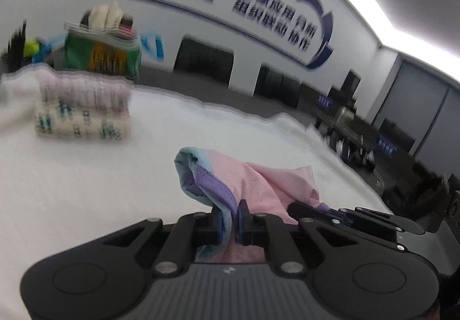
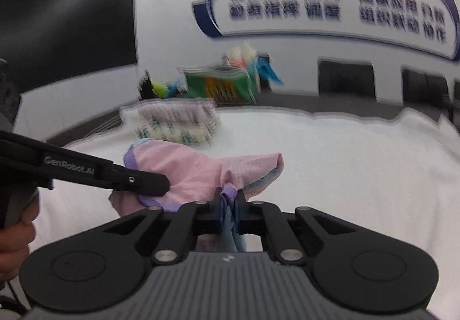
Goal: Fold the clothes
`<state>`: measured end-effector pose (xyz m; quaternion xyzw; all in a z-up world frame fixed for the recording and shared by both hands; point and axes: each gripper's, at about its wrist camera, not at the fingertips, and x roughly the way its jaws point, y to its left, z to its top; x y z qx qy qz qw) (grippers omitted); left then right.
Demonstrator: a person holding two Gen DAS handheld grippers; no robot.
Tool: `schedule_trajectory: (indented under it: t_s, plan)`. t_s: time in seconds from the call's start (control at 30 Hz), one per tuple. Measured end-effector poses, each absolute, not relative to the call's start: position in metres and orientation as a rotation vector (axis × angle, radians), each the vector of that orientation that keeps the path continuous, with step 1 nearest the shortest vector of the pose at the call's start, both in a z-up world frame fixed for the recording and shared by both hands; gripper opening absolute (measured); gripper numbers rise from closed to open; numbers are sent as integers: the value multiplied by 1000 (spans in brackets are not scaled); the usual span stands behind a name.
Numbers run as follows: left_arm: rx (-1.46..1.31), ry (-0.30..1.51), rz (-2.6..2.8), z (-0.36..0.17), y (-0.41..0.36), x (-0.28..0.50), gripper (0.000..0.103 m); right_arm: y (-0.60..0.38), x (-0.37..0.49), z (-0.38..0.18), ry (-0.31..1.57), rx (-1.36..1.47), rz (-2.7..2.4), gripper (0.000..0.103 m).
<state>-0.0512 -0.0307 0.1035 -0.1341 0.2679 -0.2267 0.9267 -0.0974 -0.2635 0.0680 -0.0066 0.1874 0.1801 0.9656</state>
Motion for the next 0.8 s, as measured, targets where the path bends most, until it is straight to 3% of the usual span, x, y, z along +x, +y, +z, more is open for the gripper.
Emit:
schedule_trajectory:
  t_s: [0.2, 0.37, 0.6, 0.8]
  plan:
    - [-316, 527, -430, 168, 39, 25, 8, -219, -28, 127, 281, -34, 450, 6]
    - [-322, 552, -316, 188, 84, 106, 8, -167, 76, 161, 300, -40, 498, 6]
    - [-357, 611, -258, 164, 127, 205, 8, -103, 196, 152, 391, -69, 499, 6]
    - [-348, 698, -240, 109, 138, 242, 10, -83, 241, 113, 491, -89, 486, 6]
